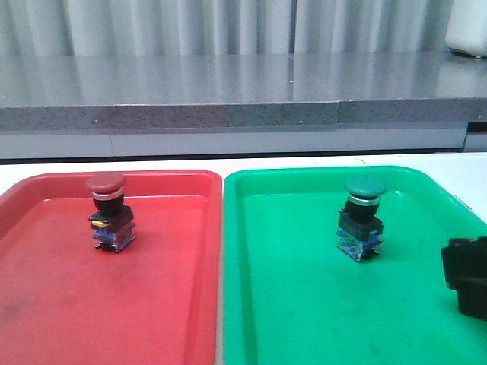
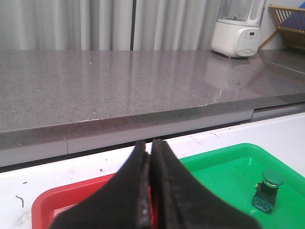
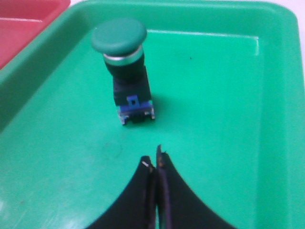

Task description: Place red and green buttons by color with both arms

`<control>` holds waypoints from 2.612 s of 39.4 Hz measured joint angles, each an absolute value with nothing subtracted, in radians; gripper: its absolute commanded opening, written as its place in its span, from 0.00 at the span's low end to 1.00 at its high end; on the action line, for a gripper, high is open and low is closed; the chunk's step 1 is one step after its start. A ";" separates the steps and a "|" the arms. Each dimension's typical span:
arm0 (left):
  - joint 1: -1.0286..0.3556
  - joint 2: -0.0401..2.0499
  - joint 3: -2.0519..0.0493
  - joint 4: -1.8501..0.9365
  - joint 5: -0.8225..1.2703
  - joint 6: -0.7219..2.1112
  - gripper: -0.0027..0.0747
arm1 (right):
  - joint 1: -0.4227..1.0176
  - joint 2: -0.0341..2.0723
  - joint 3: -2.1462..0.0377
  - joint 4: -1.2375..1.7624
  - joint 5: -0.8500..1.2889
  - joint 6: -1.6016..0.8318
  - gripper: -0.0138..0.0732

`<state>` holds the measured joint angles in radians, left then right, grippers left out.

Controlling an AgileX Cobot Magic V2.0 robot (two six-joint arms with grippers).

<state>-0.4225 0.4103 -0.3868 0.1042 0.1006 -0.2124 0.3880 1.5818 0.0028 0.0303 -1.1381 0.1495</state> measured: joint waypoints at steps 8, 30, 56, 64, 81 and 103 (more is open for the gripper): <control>-0.423 0.410 -0.387 0.104 0.101 -0.212 0.01 | 0.388 1.413 0.005 0.030 -0.917 0.146 0.09; -0.423 0.410 -0.387 0.104 0.101 -0.212 0.01 | 0.388 0.587 -0.352 -0.056 0.254 0.129 0.09; -0.423 0.410 -0.387 0.104 0.101 -0.212 0.01 | 0.388 0.071 -0.302 -0.071 0.384 0.125 0.09; -0.423 0.410 -0.387 0.104 0.101 -0.212 0.01 | 0.388 0.071 -0.302 -0.071 0.384 0.125 0.09; -0.423 0.410 -0.384 0.104 0.101 -0.212 0.01 | 0.388 0.071 -0.302 -0.071 0.384 0.125 0.09; -0.150 -0.004 -0.039 -0.029 0.105 -0.212 0.01 | 0.388 0.071 -0.302 -0.073 0.384 0.125 0.09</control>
<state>-0.1502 -0.0036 -0.0391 -0.0287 0.1051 -0.2124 0.3880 0.0708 -0.3016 -0.0733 0.3843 0.1248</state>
